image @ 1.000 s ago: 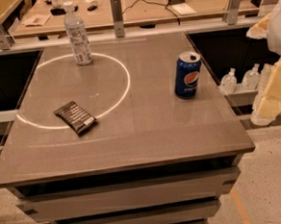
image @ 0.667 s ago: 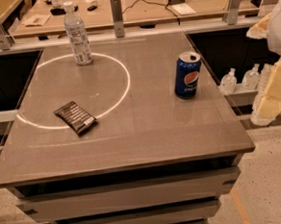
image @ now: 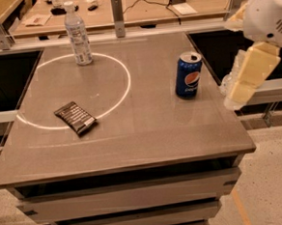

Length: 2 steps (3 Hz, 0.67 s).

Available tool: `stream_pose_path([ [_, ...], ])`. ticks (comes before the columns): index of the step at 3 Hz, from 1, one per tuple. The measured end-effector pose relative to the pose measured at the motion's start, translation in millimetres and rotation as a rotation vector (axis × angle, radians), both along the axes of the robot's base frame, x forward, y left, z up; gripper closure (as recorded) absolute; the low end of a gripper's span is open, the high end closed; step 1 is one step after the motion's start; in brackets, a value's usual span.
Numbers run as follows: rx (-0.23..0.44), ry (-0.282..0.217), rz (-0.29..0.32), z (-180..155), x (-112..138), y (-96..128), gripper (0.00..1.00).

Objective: Knock blue plastic bottle over

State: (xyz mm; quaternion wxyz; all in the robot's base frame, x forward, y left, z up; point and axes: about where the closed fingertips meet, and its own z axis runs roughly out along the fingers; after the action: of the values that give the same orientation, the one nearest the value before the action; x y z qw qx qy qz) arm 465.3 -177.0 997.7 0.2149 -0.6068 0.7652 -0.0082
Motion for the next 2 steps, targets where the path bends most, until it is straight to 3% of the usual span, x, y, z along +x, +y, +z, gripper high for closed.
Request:
stream_pose_path([
  [1,0.148,0.021,0.035,0.2,28.2,21.7,0.0],
  [2,0.335,0.012,0.045,13.9,56.5,41.9,0.0],
])
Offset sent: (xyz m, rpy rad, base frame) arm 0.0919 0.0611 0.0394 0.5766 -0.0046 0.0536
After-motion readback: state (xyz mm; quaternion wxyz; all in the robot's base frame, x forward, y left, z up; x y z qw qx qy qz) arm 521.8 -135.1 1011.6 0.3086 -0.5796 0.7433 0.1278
